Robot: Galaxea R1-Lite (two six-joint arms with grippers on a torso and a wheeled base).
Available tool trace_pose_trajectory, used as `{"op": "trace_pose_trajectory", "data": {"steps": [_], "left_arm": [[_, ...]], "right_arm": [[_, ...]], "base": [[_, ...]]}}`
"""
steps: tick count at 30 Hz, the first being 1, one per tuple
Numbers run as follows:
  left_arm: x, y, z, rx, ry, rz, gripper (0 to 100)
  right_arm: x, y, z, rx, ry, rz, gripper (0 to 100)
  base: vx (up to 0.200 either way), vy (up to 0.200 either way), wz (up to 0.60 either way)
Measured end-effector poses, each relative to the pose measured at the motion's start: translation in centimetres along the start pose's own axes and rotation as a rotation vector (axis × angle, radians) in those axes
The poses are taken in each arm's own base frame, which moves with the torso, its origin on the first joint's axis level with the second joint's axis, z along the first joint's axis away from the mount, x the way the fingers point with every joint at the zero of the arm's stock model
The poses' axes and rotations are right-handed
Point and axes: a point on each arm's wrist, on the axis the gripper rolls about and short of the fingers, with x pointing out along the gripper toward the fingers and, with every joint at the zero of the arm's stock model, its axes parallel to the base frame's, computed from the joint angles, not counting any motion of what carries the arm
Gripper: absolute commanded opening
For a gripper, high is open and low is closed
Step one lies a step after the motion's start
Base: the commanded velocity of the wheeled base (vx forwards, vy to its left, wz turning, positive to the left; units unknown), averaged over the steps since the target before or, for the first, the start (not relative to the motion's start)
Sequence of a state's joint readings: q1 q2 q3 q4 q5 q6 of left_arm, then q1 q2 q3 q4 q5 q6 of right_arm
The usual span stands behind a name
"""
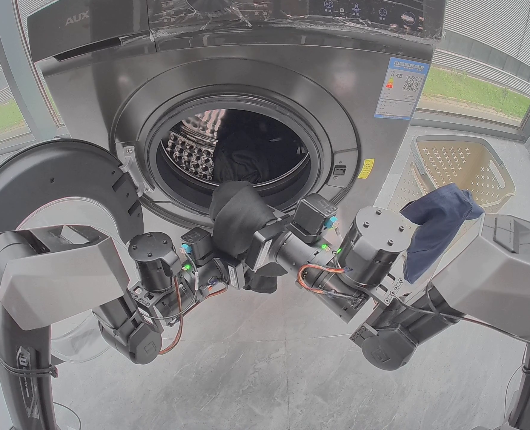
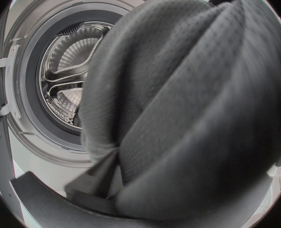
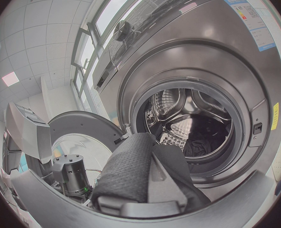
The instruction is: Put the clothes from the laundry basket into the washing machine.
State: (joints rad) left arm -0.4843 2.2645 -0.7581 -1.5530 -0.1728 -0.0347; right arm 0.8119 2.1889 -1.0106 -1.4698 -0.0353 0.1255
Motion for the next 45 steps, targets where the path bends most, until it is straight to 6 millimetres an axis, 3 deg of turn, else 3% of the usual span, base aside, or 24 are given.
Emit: {"op": "trace_pose_trajectory", "data": {"steps": [10, 19, 20, 25, 30, 38, 45], "left_arm": [[0.5, 0.8, 1.2, -0.019, -0.054, 0.060, 0], [-0.6, 0.6, 2.4, -0.026, -0.061, 0.082, 0], [-0.7, 0.5, 2.5, -0.028, -0.061, 0.082, 0], [-1.6, 0.2, 3.4, -0.036, -0.071, 0.094, 0], [-2.5, -0.2, 4.3, -0.037, -0.078, 0.096, 0], [-4.9, -0.8, 5.6, -0.039, -0.076, 0.103, 0], [-7.2, -1.1, 6.1, -0.037, -0.054, 0.109, 0]], "right_arm": [[-1.1, -2.9, 0.0, -0.013, 0.028, -0.078, 0], [-1.6, -5.3, -0.7, -0.029, 0.051, -0.150, 0], [-1.6, -5.4, -0.8, -0.030, 0.053, -0.153, 100], [-2.1, -5.3, -1.3, -0.029, 0.082, -0.156, 100], [-4.0, -4.4, -2.3, -0.026, 0.168, -0.136, 100], [-9.5, -2.2, -3.9, -0.024, 0.375, -0.045, 100], [-13.6, -0.9, -3.4, -0.014, 0.467, -0.004, 100]], "base": [[0.000, 0.000, 0.00], [0.000, 0.000, 0.00], [0.000, 0.000, 0.00], [0.000, 0.000, 0.00], [0.000, 0.000, 0.00], [0.000, 0.000, 0.00], [0.000, 0.000, 0.00]]}}
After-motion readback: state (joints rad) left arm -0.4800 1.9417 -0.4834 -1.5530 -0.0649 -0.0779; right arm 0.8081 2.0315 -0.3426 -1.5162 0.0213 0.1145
